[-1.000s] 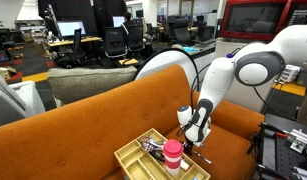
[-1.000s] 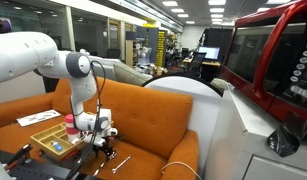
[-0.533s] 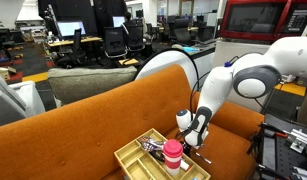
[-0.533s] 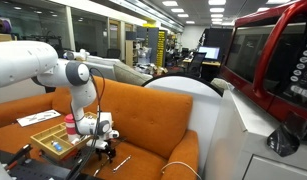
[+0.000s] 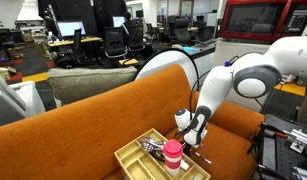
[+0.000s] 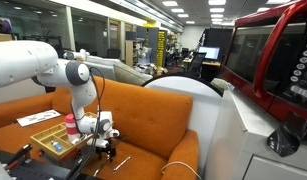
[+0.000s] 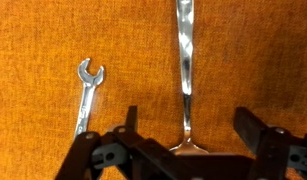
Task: Put the spoon and wrench on the couch in the wooden rack
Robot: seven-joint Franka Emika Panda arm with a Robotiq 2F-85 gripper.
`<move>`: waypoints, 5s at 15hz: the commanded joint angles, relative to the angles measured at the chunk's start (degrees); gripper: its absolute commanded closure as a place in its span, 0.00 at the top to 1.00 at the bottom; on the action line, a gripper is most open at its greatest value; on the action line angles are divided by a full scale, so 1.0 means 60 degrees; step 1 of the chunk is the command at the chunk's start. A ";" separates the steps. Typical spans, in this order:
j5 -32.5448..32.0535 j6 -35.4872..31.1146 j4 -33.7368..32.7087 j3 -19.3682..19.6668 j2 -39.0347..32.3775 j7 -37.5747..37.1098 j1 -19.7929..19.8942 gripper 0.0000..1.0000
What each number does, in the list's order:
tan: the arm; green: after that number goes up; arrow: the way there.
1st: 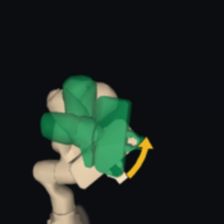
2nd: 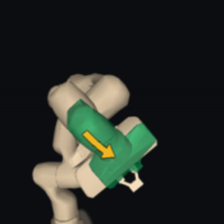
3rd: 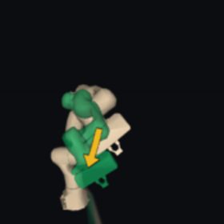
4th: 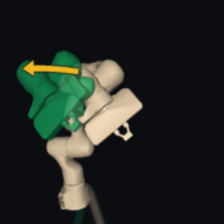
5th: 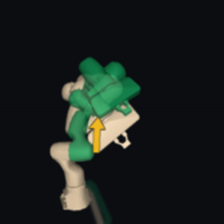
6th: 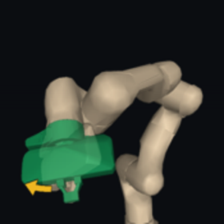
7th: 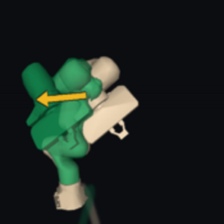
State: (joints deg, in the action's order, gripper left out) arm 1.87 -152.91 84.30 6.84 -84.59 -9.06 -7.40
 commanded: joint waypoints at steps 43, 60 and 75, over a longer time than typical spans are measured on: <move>0.0147 -0.2063 0.4041 -0.1415 0.3799 0.1348 0.1996 0.02; -0.0548 -0.4203 0.5429 -0.3903 0.5981 0.2843 0.1749 0.02; -0.0545 -0.4659 0.4458 -0.3872 0.4963 0.2955 0.1937 0.89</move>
State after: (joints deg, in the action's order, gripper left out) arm -0.55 -178.23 110.27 -16.57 -55.09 8.73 3.51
